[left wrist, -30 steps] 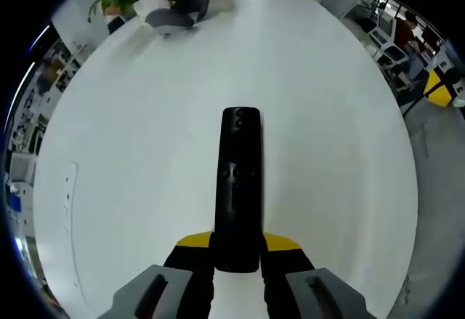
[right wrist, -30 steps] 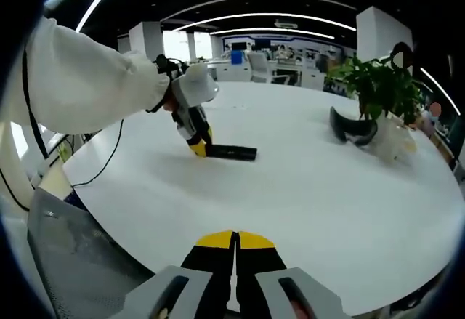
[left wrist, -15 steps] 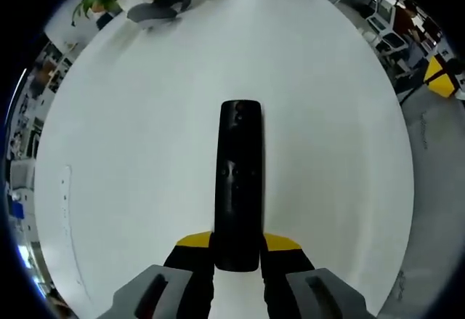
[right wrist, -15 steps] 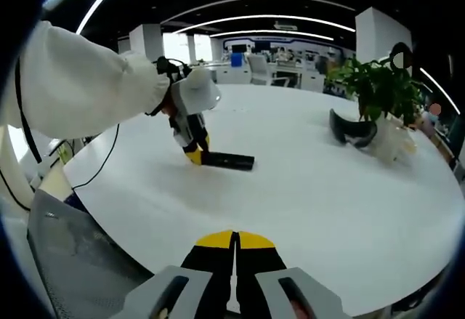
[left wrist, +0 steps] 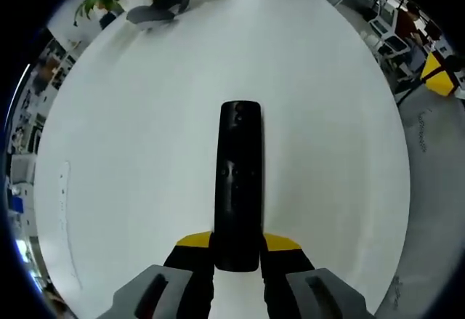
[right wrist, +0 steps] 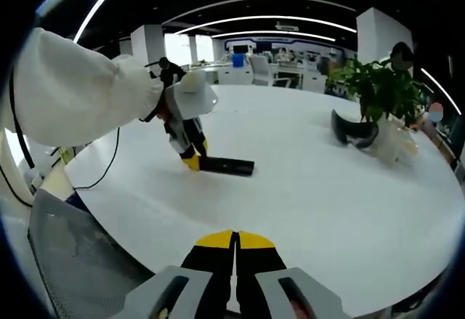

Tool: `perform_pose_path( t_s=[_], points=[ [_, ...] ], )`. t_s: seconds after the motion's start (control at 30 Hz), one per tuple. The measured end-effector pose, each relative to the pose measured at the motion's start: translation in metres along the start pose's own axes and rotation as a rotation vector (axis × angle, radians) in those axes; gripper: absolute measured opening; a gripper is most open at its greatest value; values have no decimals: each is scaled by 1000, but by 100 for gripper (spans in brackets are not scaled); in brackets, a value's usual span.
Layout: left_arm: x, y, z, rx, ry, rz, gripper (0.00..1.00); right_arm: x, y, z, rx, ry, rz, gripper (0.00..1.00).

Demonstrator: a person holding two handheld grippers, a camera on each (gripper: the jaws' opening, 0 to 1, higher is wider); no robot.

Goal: Press the specified remote control buttons in sequence, fully releasing each button before pressing the next.

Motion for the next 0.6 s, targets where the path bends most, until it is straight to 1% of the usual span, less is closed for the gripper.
perform_pose_path(
  t_s=[0.23,0.6],
  points=[
    [2,-13,-1,4,-23,0,23,0,1,1,-2,8,-10,0],
    [3,-32,0,1,-36,-6,23,1,0,1,-9,7,-4,0]
  ],
)
Point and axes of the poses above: the point that each gripper's makers call its tool centre point, and the gripper's own axes: z roughly forward along the fingers, y roughly to its left, x roughly out of its underside, the point moved 5 cm from there along -z, roughly backward along the fingers, and after that the axes turned 1 degree about -z, right-handed, at the moved point
